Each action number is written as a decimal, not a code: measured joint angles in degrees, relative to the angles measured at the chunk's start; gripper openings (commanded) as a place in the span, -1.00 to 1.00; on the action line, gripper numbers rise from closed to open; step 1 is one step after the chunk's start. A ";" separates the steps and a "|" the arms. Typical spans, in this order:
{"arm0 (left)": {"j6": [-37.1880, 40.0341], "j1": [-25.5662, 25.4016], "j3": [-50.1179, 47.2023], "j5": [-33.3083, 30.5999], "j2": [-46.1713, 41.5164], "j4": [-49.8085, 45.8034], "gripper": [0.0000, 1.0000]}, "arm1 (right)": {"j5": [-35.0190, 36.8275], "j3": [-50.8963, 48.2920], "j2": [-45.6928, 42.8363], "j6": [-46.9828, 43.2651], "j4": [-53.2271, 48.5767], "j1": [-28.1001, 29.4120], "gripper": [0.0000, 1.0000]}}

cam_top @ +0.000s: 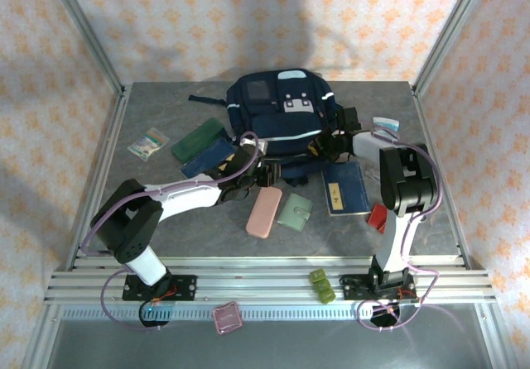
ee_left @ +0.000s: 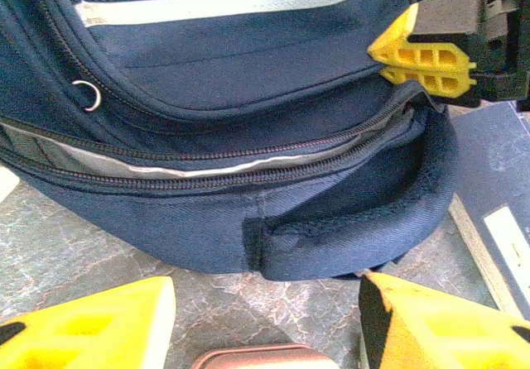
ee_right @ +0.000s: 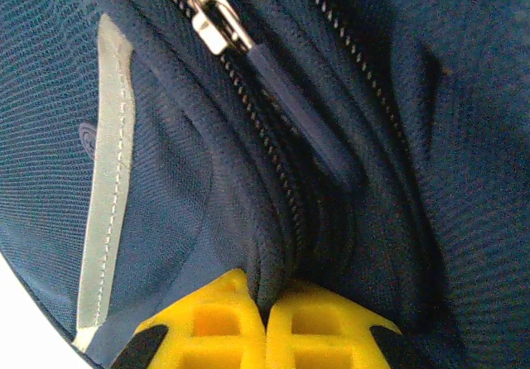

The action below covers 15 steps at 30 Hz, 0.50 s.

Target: Pack the student bag

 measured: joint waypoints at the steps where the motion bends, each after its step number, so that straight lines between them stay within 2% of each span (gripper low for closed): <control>1: 0.35 0.00 0.09 -0.37 0.00 -0.26 0.24 | -0.11 0.02 -0.20 0.00 -0.11 0.00 -1.00; 15: 8.35 0.15 8.74 -3.56 -0.90 -5.68 0.27 | -1.86 2.91 -9.14 1.29 -0.98 0.02 -1.00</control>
